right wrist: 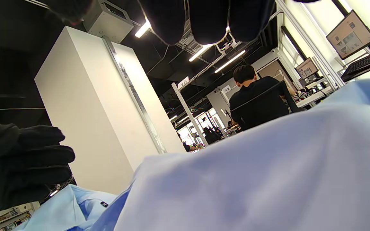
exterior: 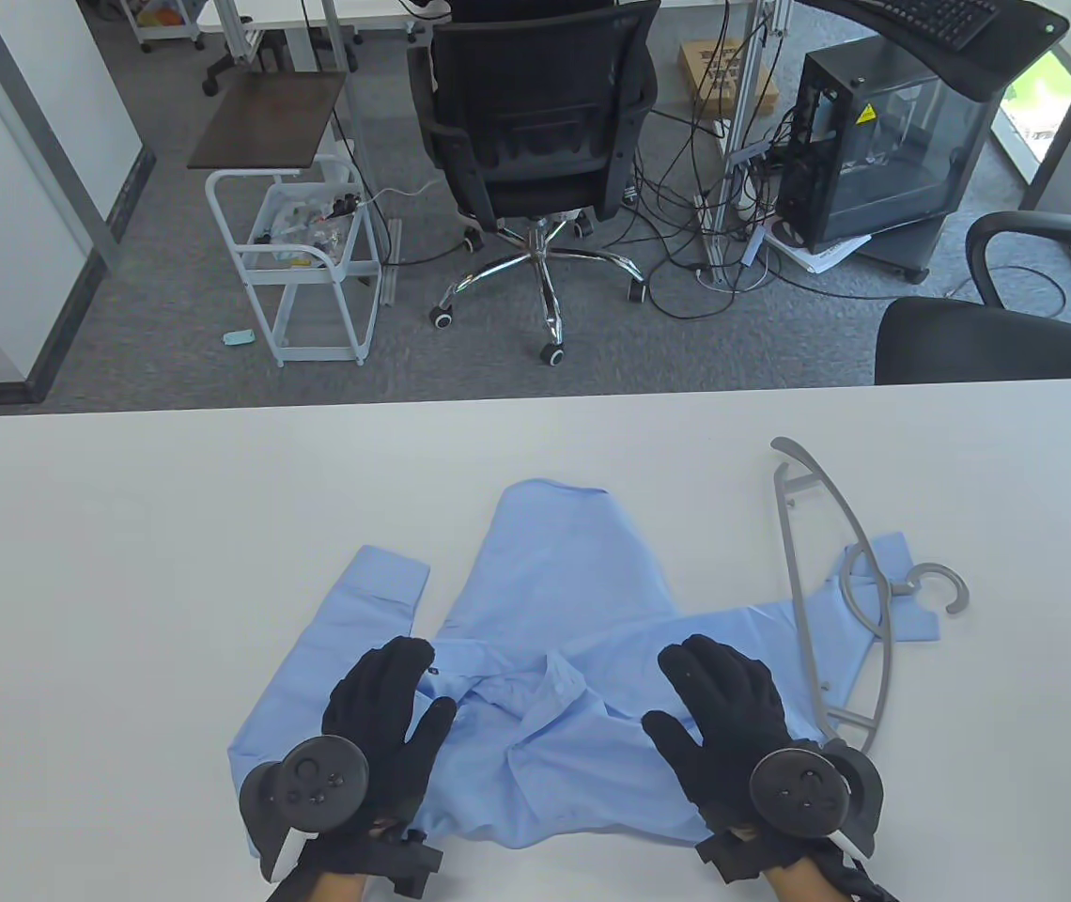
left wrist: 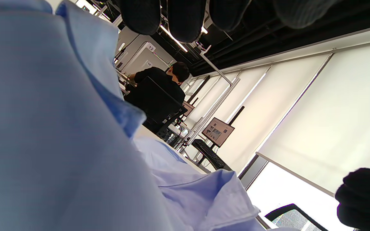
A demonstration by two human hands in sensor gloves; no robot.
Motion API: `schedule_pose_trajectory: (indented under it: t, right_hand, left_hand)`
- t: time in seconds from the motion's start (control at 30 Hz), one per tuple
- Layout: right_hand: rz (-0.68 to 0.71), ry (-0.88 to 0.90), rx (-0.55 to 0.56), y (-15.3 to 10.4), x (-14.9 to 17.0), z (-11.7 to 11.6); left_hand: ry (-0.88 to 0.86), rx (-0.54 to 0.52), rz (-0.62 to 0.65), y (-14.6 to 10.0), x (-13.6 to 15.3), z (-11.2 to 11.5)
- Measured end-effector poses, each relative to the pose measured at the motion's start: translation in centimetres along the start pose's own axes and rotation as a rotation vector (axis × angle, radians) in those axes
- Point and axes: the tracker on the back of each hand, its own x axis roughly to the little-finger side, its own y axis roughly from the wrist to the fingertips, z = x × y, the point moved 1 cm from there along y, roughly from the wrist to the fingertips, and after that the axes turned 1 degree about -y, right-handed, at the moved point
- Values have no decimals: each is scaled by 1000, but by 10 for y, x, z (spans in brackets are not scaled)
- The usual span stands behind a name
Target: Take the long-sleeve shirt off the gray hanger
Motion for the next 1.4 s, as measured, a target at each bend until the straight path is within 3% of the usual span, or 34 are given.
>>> schedule_pose_trajectory:
  t: [0.63,1.4]
  right_hand:
    - [24,88,-25,-1,-4,-4]
    - [65,162,-61,-1,-7,-4]
  left_hand:
    - [-57,85,147,-4,-22,6]
    - [-119,110,197,-4,-26,6]
